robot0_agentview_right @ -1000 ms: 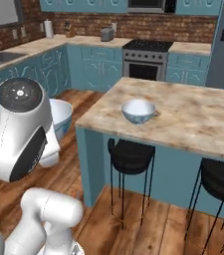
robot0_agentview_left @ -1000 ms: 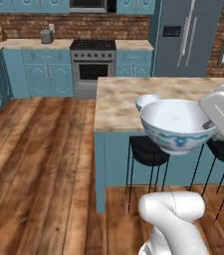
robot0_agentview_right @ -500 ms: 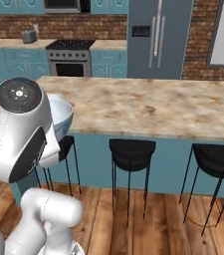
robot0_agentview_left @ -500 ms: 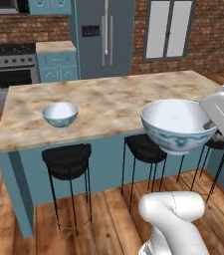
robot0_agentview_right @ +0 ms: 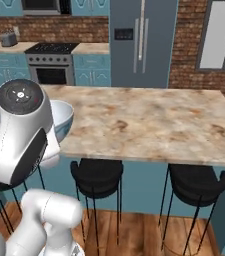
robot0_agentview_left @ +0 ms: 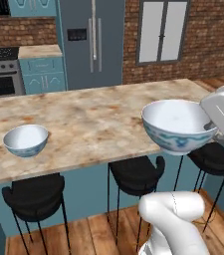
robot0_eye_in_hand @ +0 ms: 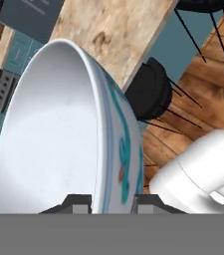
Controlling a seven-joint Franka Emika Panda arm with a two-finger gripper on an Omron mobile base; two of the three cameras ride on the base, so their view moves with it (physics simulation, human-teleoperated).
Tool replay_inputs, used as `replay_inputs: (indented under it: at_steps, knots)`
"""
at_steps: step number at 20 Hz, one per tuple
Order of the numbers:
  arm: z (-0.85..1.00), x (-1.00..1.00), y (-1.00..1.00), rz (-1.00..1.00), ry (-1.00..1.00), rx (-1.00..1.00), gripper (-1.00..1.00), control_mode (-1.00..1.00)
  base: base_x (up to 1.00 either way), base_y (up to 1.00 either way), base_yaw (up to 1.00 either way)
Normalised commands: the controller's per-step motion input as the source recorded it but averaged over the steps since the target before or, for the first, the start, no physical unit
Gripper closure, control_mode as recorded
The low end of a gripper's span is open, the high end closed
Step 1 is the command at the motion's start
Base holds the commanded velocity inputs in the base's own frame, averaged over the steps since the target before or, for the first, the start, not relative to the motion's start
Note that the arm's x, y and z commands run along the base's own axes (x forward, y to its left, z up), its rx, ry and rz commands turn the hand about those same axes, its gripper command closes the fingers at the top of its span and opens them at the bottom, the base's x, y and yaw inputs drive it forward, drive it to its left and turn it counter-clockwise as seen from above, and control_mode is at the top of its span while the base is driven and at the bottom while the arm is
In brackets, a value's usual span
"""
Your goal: Pick up the bowls from the cabinet and place each bowl in front of a stool on the dining counter.
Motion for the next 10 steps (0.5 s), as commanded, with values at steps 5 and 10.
replay_inputs:
  at_steps: [5, 10]
  knots:
    - [0.0, 0.0, 0.0, 0.0, 0.0, 0.0, 1.0, 1.0, 0.83, -0.17, 0.01]
    - [-0.3, 0.79, -0.13, 0.02, 0.0, 0.07, 1.0, -1.0, 0.16, -0.03, 0.0]
